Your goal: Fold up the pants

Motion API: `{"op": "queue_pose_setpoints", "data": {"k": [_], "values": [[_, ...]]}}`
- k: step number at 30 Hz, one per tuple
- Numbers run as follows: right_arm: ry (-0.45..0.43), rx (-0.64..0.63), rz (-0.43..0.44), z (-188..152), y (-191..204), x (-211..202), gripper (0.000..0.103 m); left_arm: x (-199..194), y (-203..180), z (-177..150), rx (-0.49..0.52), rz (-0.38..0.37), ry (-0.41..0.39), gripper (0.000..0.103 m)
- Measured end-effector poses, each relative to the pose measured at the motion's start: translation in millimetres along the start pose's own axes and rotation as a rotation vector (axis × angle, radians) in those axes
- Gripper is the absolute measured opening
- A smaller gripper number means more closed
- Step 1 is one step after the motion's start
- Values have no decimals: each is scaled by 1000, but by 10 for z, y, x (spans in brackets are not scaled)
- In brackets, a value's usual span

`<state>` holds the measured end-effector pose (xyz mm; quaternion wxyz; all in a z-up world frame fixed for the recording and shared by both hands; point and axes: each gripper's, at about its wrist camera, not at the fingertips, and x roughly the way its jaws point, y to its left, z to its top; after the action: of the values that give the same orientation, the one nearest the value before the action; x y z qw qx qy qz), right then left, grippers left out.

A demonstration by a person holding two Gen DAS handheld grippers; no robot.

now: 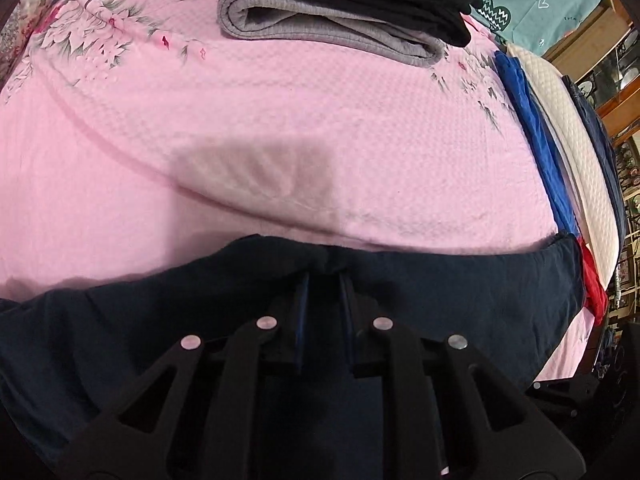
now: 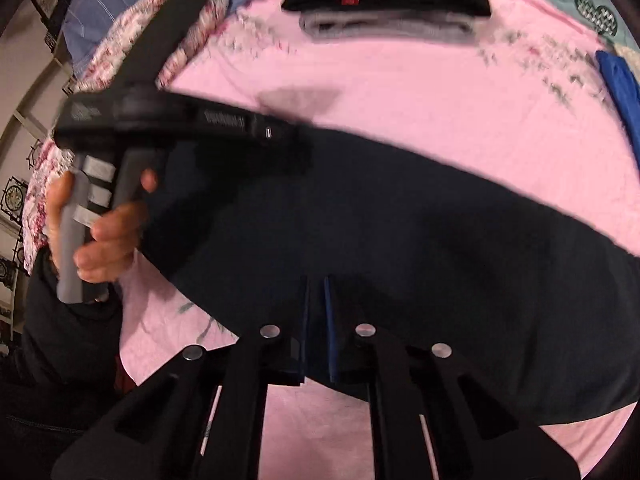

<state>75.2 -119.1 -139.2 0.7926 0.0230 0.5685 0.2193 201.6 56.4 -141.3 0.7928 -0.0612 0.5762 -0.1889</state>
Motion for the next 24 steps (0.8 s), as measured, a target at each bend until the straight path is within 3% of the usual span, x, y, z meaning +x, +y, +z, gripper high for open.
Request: {"op": "queue_pose_setpoints", "data": {"k": [3, 5, 7, 8, 9, 10, 13, 16, 20, 24], "values": [[-15, 2, -30, -21, 56, -6, 8, -26, 35, 17, -10, -27, 5, 17], [-14, 50, 8, -1, -8, -62, 11, -64, 47, 7, -16, -36, -2, 17], [-69, 115, 30, 2, -184, -271, 23, -171, 19, -46, -4, 0, -41, 22], [-127, 155, 4, -18, -325, -457, 38, -270, -24, -96, 17, 37, -76, 27], [-191, 199, -30, -62, -491, -666, 50, -358, -56, -139, 30, 55, -103, 41], [-242, 242, -70, -132, -671, -864, 52, -473, -91, -215, 38, 52, -135, 50], [-319, 413, -198, -422, -1315, -1381, 62, -658, -128, -397, 37, 4, -156, 50], [-327, 599, -273, -764, -1942, -1708, 65, -641, -154, -533, 27, -18, -133, 50], [-313, 775, -182, -1187, -2553, -1809, 65, -399, -166, -631, 5, 11, -59, 50], [-276, 767, -68, -1207, -2768, -1625, 65, -265, -223, -661, -5, 34, -16, 50]]}}
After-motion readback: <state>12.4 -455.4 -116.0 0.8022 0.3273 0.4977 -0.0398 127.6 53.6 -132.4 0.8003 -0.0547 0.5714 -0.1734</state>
